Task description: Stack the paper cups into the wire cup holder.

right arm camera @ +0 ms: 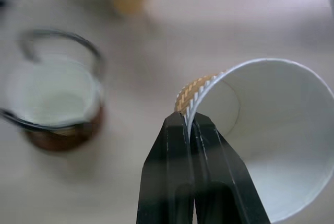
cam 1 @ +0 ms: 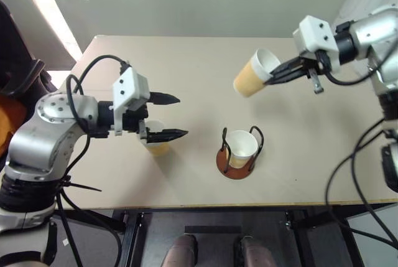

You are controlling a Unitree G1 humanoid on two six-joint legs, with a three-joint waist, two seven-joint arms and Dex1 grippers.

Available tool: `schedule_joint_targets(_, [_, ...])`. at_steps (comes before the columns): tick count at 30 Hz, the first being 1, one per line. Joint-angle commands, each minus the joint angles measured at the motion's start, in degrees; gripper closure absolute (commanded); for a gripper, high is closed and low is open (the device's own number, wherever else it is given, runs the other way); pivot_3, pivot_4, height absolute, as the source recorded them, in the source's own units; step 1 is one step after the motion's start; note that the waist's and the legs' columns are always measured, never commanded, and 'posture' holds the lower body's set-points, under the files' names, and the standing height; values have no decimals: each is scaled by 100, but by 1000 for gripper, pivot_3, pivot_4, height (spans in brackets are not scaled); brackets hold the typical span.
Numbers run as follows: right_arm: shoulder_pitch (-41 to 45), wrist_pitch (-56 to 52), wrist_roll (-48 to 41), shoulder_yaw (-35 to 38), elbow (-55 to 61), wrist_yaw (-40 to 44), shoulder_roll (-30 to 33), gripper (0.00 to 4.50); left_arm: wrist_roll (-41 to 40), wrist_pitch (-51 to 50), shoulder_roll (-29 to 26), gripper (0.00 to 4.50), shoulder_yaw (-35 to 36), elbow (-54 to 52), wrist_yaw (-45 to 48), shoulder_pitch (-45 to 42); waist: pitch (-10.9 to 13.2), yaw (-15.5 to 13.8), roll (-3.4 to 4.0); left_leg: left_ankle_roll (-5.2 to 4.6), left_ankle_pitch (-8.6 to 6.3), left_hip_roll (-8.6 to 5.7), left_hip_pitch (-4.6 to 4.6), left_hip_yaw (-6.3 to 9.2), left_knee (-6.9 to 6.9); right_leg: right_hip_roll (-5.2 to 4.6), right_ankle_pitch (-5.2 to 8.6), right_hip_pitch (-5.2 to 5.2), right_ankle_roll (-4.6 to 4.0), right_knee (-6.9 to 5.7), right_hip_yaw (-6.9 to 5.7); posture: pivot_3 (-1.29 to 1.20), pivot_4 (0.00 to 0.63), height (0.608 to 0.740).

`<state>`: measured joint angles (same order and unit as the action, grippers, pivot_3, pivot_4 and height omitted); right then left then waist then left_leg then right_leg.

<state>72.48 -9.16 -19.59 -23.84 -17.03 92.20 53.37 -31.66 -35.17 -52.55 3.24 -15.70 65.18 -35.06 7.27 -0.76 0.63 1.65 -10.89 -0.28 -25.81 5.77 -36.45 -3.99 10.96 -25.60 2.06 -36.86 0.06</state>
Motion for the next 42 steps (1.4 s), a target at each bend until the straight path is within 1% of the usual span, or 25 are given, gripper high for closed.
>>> schedule_joint_targets(1, [-173,-348,-632,-163,1162,30,475,4441,-194,-21,-18,0,50,-94,168,-154,0,4,0,-1,1,0,4,-1,-2,0,2,0,-3,-3,0,0,150,740])
schedule_joint_targets(3, [-288,-356,-659,-234,1463,30,634,4441,-287,-49,-61,0,67,-149,284,-118,0,14,0,-11,7,1,7,0,-1,0,10,0,-18,-6,2,0,150,740])
schedule_joint_targets(5, [-374,-351,-631,-267,1653,30,705,4441,-380,-71,-137,0,102,-214,430,-47,0,23,0,-59,-3,2,14,-1,2,0,11,1,-20,-12,3,0,150,740])
schedule_joint_targets(8, [-503,-288,-494,-333,1847,30,717,4441,-501,-139,-271,0,177,-312,561,85,0,34,0,-71,11,3,44,-1,12,0,7,22,-23,-16,4,0,150,740])
schedule_joint_targets(11, [-618,-249,-361,-380,2019,30,661,4441,-610,-195,-391,0,273,-449,616,223,0,44,-1,-74,22,3,65,-1,22,0,6,40,-29,-16,5,0,150,740])
schedule_joint_targets(17, [-720,-171,-85,-415,2089,30,494,4441,-739,-234,-526,0,475,-503,585,269,0,52,-2,-78,29,3,67,-1,22,0,6,43,-33,-14,6,0,150,740])
schedule_joint_targets(22, [-829,11,381,-449,2077,30,207,4441,-776,-242,-560,0,496,-545,535,313,0,52,-1,-79,26,3,67,-2,25,0,7,43,-35,-13,5,0,150,740])
schedule_joint_targets(26, [-835,31,321,-550,2194,30,244,4441,-783,-256,-576,0,520,-559,500,341,0,48,-2,-80,24,3,65,-1,26,0,7,42,-35,-12,5,0,150,740])
schedule_joint_targets(29, [-786,85,415,-613,2178,30,236,3926,-720,-225,-626,0,515,-500,500,331,0,48,-2,-79,22,3,64,-2,26,0,7,42,-35,-11,5,0,150,740])
schedule_joint_targets(32, [-741,115,583,-542,2173,30,158,2995,-624,-151,-768,0,461,-423,640,277,0,49,-2,-79,22,3,65,-2,26,0,7,42,-35,-11,5,0,150,740])
schedule_joint_targets(35, [-731,-37,602,-378,2244,30,57,1967,-436,61,-1011,0,349,-182,947,149,0,50,-1,-78,22,4,66,-1,27,1,7,42,-36,-12,5,0,150,740])
schedule_joint_targets(37, [-770,-250,584,-158,2196,-76,-8,1301,-168,310,-1242,0,170,113,1273,-21,0,50,-2,-78,22,4,66,0,28,1,8,41,-38,-11,5,0,150,740])
schedule_joint_targets(39, [-865,-1025,333,434,1980,-854,-179,628,490,834,-1640,0,-235,535,1715,-199,1,49,-4,-78,22,3,65,0,28,1,9,39,-40,-12,5,0,150,740])
schedule_joint_targets(40, [-901,-1325,270,633,1939,-1127,-245,296,696,1023,-1754,0,-364,671,1849,-243,1,50,-3,-77,21,4,64,2,27,2,9,36,-41,-10,7,0,150,740])
schedule_joint_targets(41, [-1063,-1756,-16,999,2016,-1516,-417,21,888,1200,-1864,0,-486,776,1957,-224,0,48,-4,-77,21,3,63,1,27,2,10,35,-41,-9,11,0,150,740])
schedule_joint_targets(42, [-1180,-2054,-209,1236,2126,-1753,-542,21,987,1317,-1922,0,-539,849,2032,-199,-7,45,-15,-77,20,3,64,1,31,1,14,35,-48,-9,12,0,150,740])
